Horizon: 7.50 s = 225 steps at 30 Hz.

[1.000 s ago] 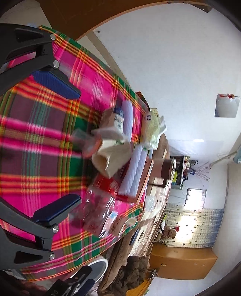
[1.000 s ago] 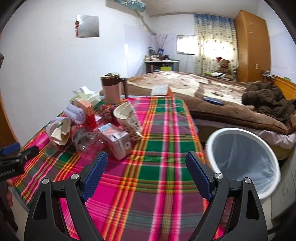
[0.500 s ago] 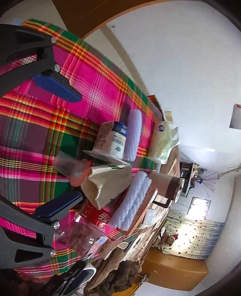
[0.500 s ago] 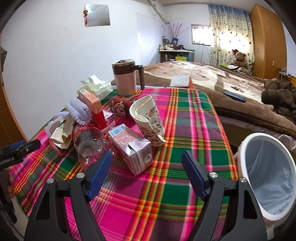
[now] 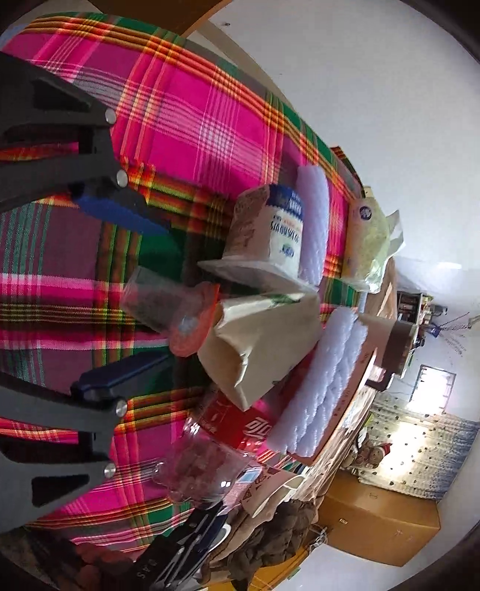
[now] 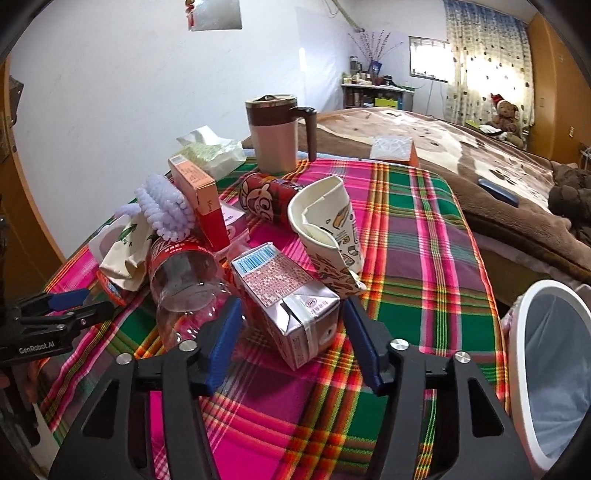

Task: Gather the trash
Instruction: 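Reach the right gripper to the pink milk carton and close on it, then carry the pink milk carton over the white bin and open the right gripper, then return the right gripper to the table and grasp the white paper cup, then lift the paper cup with the right gripper while the left gripper grasps the yogurt bottle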

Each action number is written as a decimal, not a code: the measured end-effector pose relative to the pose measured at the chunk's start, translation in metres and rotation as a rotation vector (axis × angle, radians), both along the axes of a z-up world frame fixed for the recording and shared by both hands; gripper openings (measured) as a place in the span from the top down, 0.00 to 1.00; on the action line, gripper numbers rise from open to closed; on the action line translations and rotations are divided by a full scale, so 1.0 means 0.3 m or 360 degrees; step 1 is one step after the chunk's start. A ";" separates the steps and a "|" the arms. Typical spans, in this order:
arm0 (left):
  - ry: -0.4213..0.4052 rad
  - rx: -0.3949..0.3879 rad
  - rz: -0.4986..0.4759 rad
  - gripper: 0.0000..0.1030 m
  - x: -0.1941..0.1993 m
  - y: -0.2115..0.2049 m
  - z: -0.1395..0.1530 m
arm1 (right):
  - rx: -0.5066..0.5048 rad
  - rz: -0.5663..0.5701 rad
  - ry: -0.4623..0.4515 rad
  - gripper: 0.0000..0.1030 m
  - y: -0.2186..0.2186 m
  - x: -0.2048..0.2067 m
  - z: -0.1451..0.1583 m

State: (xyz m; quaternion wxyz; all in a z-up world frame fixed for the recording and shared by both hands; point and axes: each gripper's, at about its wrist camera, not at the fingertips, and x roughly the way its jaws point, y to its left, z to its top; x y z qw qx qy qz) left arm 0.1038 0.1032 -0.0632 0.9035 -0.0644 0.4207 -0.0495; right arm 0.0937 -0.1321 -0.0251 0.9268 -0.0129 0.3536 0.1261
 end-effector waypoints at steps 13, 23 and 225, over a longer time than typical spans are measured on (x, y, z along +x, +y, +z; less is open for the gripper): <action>0.0025 0.0007 0.0034 0.46 -0.004 0.025 -0.006 | 0.0006 0.0170 0.0079 0.58 0.018 0.009 -0.001; 0.0052 0.0002 0.0078 0.45 0.020 0.048 -0.001 | -0.0070 0.0232 0.0145 0.39 0.018 0.099 -0.019; -0.0129 -0.0020 0.0315 0.39 0.146 0.196 0.089 | 0.0093 -0.0166 0.0019 0.81 -0.022 0.144 0.001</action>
